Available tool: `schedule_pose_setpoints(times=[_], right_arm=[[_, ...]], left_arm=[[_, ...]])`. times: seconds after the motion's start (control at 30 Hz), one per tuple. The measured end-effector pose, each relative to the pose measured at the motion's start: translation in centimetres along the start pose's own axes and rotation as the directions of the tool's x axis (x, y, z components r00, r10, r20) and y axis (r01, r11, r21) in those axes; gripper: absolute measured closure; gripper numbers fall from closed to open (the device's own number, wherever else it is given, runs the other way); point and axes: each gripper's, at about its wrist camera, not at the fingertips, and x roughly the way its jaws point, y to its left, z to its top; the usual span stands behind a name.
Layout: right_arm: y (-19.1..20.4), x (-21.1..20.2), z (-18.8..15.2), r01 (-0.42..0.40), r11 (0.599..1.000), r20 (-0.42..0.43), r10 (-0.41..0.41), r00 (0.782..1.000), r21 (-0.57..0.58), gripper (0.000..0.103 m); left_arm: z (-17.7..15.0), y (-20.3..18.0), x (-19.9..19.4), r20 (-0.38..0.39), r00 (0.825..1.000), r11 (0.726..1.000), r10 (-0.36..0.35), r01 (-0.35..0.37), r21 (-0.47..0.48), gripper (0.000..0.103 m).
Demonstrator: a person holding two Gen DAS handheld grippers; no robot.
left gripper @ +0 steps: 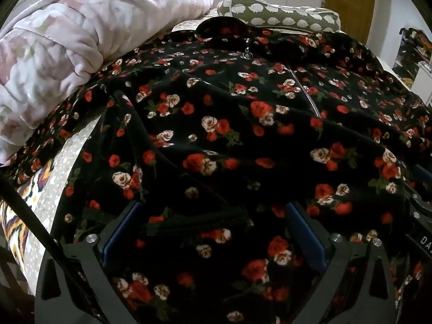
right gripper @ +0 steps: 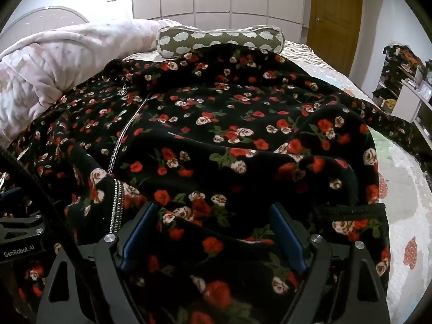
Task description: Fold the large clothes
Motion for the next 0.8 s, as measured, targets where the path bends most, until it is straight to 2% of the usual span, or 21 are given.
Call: schedule_pose_setpoints(times=[0.8], right_arm=[[0.06,-0.06,-0.04,0.01,1.0,0.005,-0.01,1.0,-0.005,0.015]], left_arm=[[0.09,0.08,-0.04,0.002,1.0,1.0,0.0,0.0,0.002,0.0]])
